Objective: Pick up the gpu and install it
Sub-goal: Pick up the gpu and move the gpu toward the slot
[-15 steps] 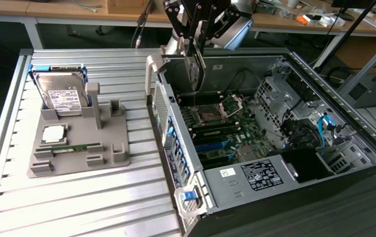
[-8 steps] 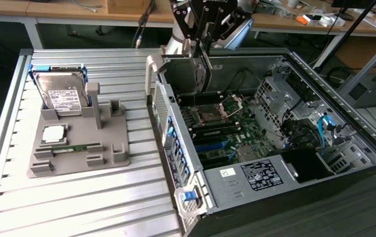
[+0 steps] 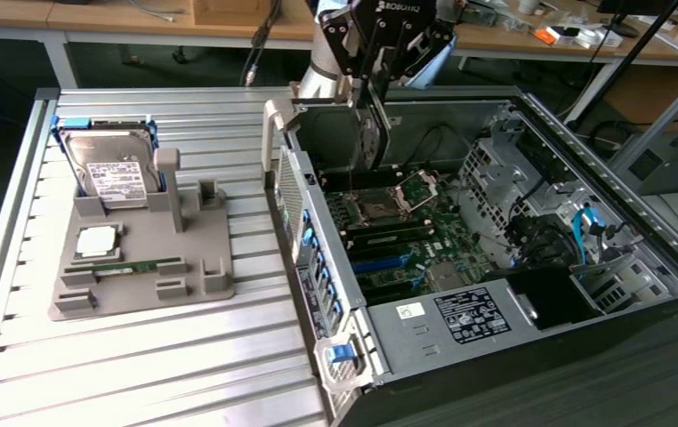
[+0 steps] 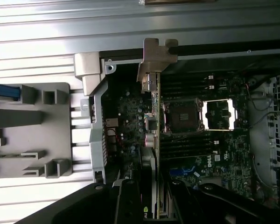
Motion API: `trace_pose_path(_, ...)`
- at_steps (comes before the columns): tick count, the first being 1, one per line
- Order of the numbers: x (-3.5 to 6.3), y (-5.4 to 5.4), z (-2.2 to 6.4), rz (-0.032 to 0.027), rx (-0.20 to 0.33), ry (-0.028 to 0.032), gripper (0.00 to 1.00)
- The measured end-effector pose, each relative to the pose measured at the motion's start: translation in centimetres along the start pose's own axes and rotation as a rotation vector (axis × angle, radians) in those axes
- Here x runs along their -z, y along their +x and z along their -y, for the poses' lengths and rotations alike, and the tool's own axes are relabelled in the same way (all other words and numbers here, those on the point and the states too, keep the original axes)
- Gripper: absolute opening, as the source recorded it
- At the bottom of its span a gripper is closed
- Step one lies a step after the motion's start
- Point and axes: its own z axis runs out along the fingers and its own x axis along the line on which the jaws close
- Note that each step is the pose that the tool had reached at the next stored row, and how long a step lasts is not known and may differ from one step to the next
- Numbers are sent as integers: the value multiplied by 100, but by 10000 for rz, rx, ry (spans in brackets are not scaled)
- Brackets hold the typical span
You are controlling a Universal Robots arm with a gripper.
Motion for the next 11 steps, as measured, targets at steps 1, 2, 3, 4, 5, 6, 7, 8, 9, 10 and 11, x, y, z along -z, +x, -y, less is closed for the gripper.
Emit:
trace_pose_path(1,-8,-13,2,0,0,0,27)
trace_pose_path(2,-15,-26,4,0,1,0,27)
trace_pose_path(3,-22,-37,6,-1,0,0,27)
trace_pose_path(4,-28,-47,8,-1,1,1,27)
trace_pose_path(5,-35,-55,10,-1,0,2,27)
trace_pose_path(6,-43,-65,13,-1,0,1,27)
trace_pose_path(7,-50,-74,16,0,0,0,27)
trace_pose_path(8,-57,-84,19,-1,0,1,27)
trace_pose_path(9,-64,-94,22,-1,0,1,27)
trace_pose_path(10,-71,-104,25,0,0,0,27)
trace_pose_path(11,-81,-118,30,0,0,0,27)
